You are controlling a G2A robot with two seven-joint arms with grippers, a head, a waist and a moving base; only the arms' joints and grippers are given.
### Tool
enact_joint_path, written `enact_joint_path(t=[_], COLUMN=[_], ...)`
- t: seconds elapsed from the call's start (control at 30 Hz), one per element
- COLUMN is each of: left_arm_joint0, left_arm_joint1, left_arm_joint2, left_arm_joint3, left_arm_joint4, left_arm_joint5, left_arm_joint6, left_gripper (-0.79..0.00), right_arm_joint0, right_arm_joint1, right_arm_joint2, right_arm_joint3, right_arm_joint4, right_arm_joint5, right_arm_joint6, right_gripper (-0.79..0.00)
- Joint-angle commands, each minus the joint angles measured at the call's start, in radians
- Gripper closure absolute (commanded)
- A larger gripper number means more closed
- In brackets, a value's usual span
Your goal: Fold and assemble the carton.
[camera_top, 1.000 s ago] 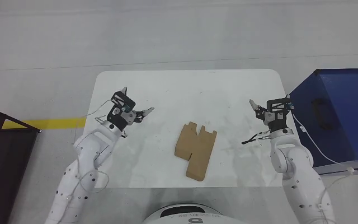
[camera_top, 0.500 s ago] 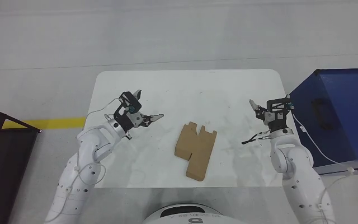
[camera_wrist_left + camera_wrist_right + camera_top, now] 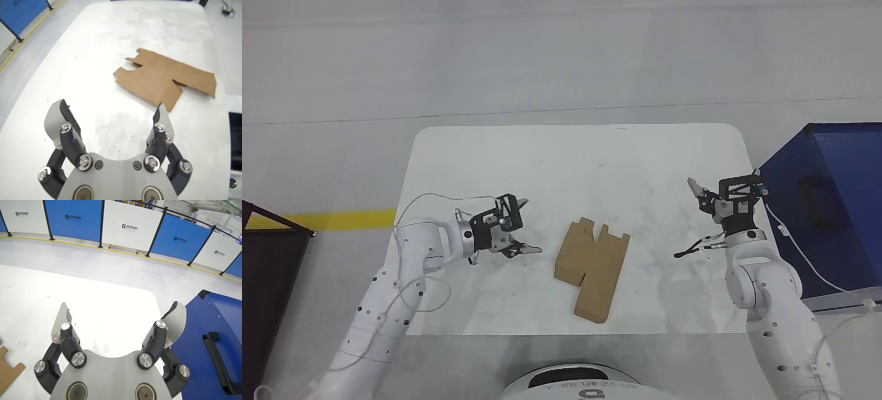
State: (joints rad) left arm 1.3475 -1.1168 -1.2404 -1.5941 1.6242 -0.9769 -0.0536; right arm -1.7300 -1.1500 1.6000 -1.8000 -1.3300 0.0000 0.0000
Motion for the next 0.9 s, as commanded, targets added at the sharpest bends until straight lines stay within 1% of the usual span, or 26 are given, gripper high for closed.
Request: enact_joint_path(t=[0.0, 0.13, 0.2, 0.3, 0.33, 0.37, 0.4, 0.77, 0.87], left_arm_joint0=[0.006, 0.012, 0.016, 0.020, 0.023, 0.029, 0.043, 0.043, 0.044], left_arm_joint1=[0.004, 0.013, 0.019, 0.027, 0.030, 0.030, 0.029, 0.029, 0.032], left_arm_joint2=[0.040, 0.122, 0.155, 0.195, 0.197, 0.178, 0.145, 0.145, 0.149], left_arm_joint3=[-0.043, -0.094, -0.109, -0.126, -0.127, -0.133, -0.133, -0.133, -0.146], left_arm_joint4=[0.141, 0.384, 0.494, 0.648, 0.676, 0.642, 0.543, 0.543, 0.597], left_arm_joint5=[0.026, 0.126, 0.181, 0.265, 0.304, 0.362, 0.421, 0.421, 0.438], left_arm_joint6=[0.010, 0.084, 0.123, 0.155, 0.170, 0.217, 0.291, 0.291, 0.261], left_gripper=[-0.785, -0.785, -0.785, -0.785, -0.785, -0.785, -0.785, -0.785, -0.785], right_arm_joint0=[0.000, 0.000, 0.000, 0.000, 0.000, 0.000, 0.000, 0.000, 0.000], right_arm_joint1=[0.000, 0.000, 0.000, 0.000, 0.000, 0.000, 0.000, 0.000, 0.000], right_arm_joint2=[0.000, 0.000, 0.000, 0.000, 0.000, 0.000, 0.000, 0.000, 0.000], right_arm_joint3=[0.000, 0.000, 0.000, 0.000, 0.000, 0.000, 0.000, 0.000, 0.000], right_arm_joint4=[0.000, 0.000, 0.000, 0.000, 0.000, 0.000, 0.000, 0.000, 0.000], right_arm_joint5=[0.000, 0.000, 0.000, 0.000, 0.000, 0.000, 0.000, 0.000, 0.000], right_arm_joint6=[0.000, 0.000, 0.000, 0.000, 0.000, 0.000, 0.000, 0.000, 0.000], right_gripper=[-0.785, -0.785, -0.785, -0.785, -0.785, -0.785, -0.785, -0.785, -0.785])
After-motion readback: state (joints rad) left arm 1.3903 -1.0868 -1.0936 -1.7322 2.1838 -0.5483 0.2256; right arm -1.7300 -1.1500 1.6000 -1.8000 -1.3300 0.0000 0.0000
